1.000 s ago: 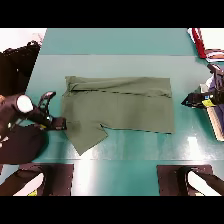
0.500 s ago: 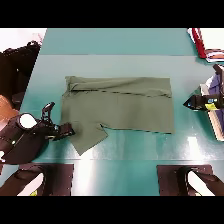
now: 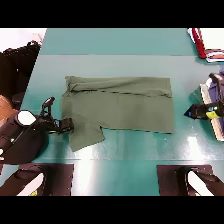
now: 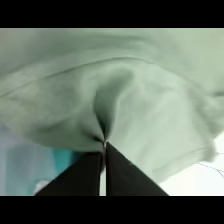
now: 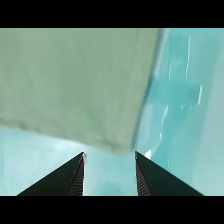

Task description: Fold the shirts.

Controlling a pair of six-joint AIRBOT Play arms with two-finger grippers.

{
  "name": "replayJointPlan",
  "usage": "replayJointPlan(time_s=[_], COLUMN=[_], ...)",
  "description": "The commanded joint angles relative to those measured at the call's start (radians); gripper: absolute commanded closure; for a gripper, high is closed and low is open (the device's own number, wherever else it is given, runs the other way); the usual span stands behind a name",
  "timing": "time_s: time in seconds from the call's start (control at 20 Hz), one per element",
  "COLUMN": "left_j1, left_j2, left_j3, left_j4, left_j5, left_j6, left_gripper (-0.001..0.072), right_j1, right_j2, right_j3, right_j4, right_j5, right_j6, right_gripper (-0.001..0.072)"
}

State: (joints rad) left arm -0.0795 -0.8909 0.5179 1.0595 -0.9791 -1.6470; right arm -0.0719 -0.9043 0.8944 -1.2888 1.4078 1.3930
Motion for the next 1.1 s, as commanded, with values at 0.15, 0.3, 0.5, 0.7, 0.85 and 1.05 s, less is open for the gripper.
replayJointPlan(time_s=[0.15, 0.3, 0.5, 0.7, 0.85, 1.05], left_j1=[0.001, 0.001, 0.001, 0.001, 0.001, 0.001], left_j2=[0.001, 0.001, 0.001, 0.001, 0.001, 0.058], left_j3=[0.078, 0.078, 0.078, 0.078, 0.078, 0.084], left_j4=[-0.008, -0.008, -0.007, -0.007, -0.005, 0.050], left_j5=[-0.058, -0.058, -0.061, -0.061, -0.061, -0.129], left_j6=[0.071, 0.077, 0.077, 0.077, 0.077, 0.072], left_gripper=[0.0684, 0.0684, 0.0684, 0.0684, 0.0684, 0.0687], right_j1=[-0.230, -0.346, -0.332, -0.232, -0.172, -0.138], right_j2=[-0.056, -0.181, -0.304, -0.353, -0.353, -0.282], right_j3=[-0.269, -0.351, -0.346, -0.298, -0.277, -0.277], right_j4=[0.153, 0.368, 0.405, 0.403, 0.396, 0.293], right_j5=[-0.039, -0.053, -0.085, -0.123, -0.138, -0.099], right_j6=[-0.060, -0.163, -0.174, -0.171, -0.171, -0.170], right_gripper=[0.0342, 0.0342, 0.0344, 0.0347, 0.0561, 0.0692])
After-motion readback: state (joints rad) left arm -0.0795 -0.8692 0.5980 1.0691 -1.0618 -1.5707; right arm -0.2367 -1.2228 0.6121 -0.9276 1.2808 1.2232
